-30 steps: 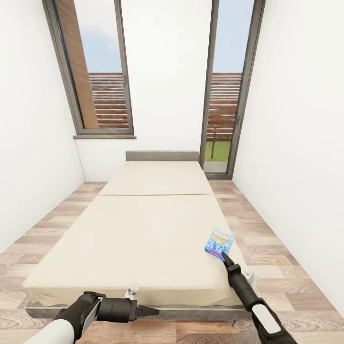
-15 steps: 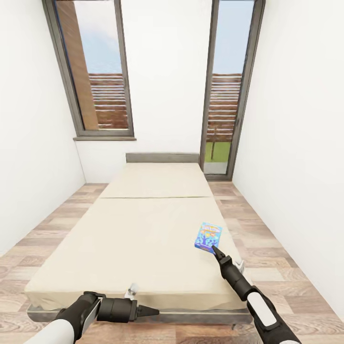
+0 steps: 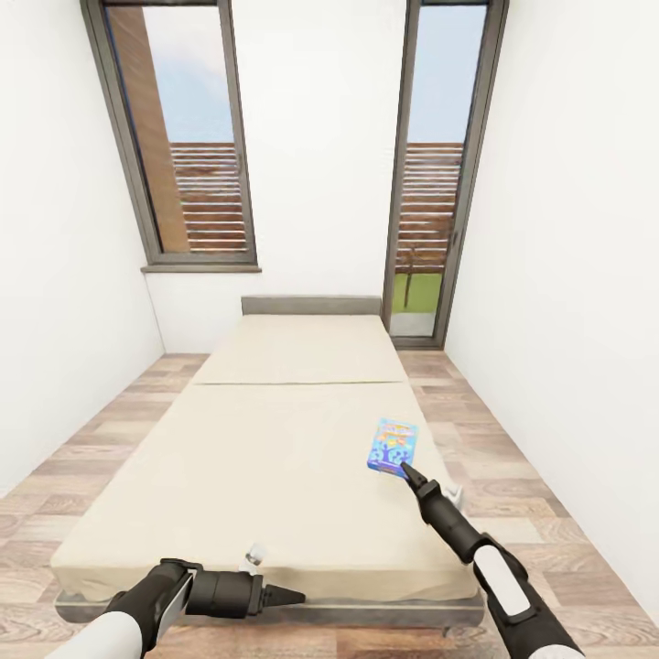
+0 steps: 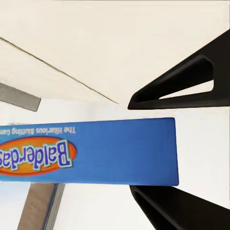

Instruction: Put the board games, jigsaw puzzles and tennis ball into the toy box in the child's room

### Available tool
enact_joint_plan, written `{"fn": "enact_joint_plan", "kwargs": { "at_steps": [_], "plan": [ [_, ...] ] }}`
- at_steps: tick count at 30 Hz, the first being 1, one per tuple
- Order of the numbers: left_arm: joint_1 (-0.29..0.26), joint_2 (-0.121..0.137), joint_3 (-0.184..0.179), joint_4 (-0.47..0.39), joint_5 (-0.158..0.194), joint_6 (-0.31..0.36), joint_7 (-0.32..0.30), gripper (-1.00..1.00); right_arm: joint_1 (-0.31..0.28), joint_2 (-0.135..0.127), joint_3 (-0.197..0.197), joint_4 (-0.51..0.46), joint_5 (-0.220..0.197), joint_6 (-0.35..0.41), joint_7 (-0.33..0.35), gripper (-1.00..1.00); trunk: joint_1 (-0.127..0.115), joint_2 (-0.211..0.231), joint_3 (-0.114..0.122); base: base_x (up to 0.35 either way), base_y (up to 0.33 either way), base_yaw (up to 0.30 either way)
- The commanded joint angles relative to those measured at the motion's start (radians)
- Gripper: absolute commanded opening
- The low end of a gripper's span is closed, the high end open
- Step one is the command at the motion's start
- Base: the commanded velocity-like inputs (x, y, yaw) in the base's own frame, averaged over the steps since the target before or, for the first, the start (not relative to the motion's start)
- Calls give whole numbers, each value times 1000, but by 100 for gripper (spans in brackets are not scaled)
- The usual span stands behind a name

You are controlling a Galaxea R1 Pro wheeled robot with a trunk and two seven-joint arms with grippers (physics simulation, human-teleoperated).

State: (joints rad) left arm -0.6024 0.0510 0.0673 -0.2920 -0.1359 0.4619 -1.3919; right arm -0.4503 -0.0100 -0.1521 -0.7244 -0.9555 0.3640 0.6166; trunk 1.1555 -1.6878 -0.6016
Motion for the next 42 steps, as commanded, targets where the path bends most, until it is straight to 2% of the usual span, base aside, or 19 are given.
{"fn": "enact_joint_plan", "kwargs": {
  "at_steps": [1, 4, 8, 32, 34, 37, 38, 40, 42],
  "plan": [
    [0, -1, 7, -1, -10, 11, -6, 100, 0, 0, -2, -11, 15, 15, -16, -100, -4, 7, 2, 0, 0, 0],
    [0, 0, 8, -1, -10, 11, -6, 100, 0, 1, -2, -31, 76, 43, -50, -100, -16, 28, 12, 0, 0, 0],
    [0, 0, 8, -1, -10, 11, -6, 100, -1, 6, -4, -68, 101, 94, -62, -100, -31, 56, 24, 0, 0, 0],
    [0, 3, 10, -6, -10, 13, -17, 100, -1, 9, -2, -88, 105, 111, -62, -100, -123, 224, 99, 0, 0, 0],
    [0, 5, 11, -9, -10, 17, -21, 100, -1, 10, 16, -100, 105, 119, -64, -100, -131, 238, 106, 0, 0, 0],
    [-1, 16, 13, -11, -10, 28, -27, 100, -1, 3, 84, -182, 106, 166, -71, -100, -142, 259, 115, 0, 0, 0],
    [-2, 27, 15, -12, -10, 36, -28, 100, -1, 2, 99, -217, 105, 184, -82, -100, -146, 266, 118, 0, 0, 0],
    [-6, 55, 16, -13, -9, 60, -33, 100, -1, 1, 114, -260, 104, 210, -138, -100, -154, 280, 124, 0, 0, 0],
    [-11, 72, 17, -15, -9, 76, -45, 100, 0, 1, 117, -281, 97, 241, -221, -100, -161, 294, 131, 0, 0, 0]
  ]
}}
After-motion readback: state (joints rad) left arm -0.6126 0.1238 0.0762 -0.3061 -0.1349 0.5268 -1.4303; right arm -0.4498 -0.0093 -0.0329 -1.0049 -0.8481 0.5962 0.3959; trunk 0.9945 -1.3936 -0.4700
